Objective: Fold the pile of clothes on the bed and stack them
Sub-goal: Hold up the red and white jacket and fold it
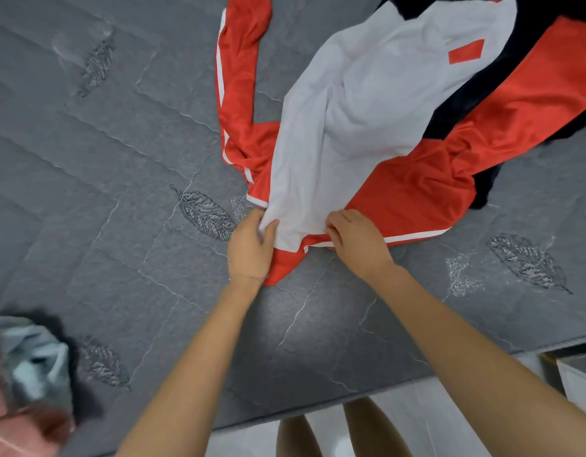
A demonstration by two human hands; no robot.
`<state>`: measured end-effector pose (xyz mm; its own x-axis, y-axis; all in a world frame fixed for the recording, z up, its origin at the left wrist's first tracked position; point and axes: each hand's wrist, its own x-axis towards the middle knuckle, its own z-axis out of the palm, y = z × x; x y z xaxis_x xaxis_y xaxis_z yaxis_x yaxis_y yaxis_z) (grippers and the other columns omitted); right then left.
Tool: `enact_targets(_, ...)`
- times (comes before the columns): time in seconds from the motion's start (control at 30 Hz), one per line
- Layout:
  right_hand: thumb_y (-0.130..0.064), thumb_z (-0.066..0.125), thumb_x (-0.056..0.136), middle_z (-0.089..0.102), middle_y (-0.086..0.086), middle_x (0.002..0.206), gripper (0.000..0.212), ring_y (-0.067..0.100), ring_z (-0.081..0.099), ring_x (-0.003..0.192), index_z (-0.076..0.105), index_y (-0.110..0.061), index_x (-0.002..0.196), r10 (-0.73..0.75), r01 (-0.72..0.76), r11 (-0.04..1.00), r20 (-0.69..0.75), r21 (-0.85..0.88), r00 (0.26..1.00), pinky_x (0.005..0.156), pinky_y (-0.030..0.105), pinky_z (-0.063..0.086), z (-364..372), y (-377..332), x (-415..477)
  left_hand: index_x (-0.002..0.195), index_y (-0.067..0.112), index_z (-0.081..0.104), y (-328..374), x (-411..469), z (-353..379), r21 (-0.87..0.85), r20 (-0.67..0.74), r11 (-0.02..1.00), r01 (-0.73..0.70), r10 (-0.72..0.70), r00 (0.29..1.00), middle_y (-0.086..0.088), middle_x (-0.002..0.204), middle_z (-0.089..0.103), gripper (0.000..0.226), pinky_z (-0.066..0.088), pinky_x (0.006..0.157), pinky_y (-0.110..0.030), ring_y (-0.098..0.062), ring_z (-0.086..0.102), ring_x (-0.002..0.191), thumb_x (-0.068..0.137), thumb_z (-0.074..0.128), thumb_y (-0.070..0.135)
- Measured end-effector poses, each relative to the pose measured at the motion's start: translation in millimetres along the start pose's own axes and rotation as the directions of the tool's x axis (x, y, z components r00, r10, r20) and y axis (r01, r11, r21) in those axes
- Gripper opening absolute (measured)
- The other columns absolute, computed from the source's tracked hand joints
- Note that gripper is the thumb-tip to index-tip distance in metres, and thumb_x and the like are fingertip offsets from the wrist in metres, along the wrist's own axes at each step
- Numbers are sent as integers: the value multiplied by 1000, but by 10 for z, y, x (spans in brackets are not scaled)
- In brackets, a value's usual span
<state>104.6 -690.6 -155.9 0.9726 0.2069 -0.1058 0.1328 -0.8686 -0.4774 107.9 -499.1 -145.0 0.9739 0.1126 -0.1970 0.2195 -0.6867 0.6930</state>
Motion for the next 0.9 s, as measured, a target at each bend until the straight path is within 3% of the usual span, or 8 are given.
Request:
enact_targets(0.13,-12,57,91,62,12,74,11,30,57,64,58,-2,91,12,-14,989,12,146,1000,53,37,46,-285,-241,-85,81,12,58,358,-106,-359,-54,-89,998,-32,27,996,-1,68,55,24,35,59,-32,-21,45,64,89,51,33)
enact_targets(0.2,-19,70,85,65,11,103,34,30,59,92,59,-5,114,36,-46,967,48,252,998,78,38,49,-482,-439,-128,76,7,55,614,-169,-586,-115,-127,991,-67,52,990,-1,65,52,34,35,59,-35,-20,42,62,90,48,38)
enact_targets(0.27,-25,77,77,56,8,128,65,24,48,115,49,-10,134,61,-75,932,52,354,997,95,29,38,-782,-649,-132,74,4,53,872,-227,-854,-114,-146,987,-112,95,985,-6,64,51,41,37,60,-37,-24,43,62,90,44,41)
enact_targets(0.4,-26,75,80,37,-9,145,82,8,33,133,30,-24,148,16,-94,851,154,516,988,111,25,27,-1554,-1127,-181,68,10,46,1462,-299,-1551,-112,-197,981,-158,133,971,4,58,44,37,35,58,-37,-19,37,59,92,47,38)
enact_targets(0.5,-27,73,84,31,-14,148,82,1,31,135,24,-23,150,-53,-144,761,283,633,958,106,11,29,-2087,-1492,-242,60,27,31,1969,-350,-2102,-44,-230,974,-222,206,951,9,53,32,37,24,56,-31,-10,29,59,91,51,31)
enact_targets(0.6,-40,77,76,41,-6,148,94,7,41,133,23,-23,151,-155,30,854,199,520,968,106,23,38,-2490,-1855,-265,63,24,33,2421,-458,-2632,45,-237,961,-272,274,932,8,59,38,37,19,57,-29,-17,38,62,93,54,31)
enact_targets(0.73,-5,62,82,66,-1,121,49,12,61,108,57,-15,130,-73,105,868,-84,486,994,94,35,48,-3140,-2396,-244,63,18,31,2873,-642,-3350,129,-279,946,-298,323,904,5,55,33,42,16,57,-32,-21,36,62,95,55,32)
enact_targets(0.9,2,59,85,74,6,97,23,-3,60,83,75,-8,100,-94,227,831,-273,508,957,78,16,45,-3928,-3110,-272,57,19,23,2983,-821,-4264,27,-401,951,-307,291,868,1,53,22,51,20,56,-34,-19,25,60,92,57,34)
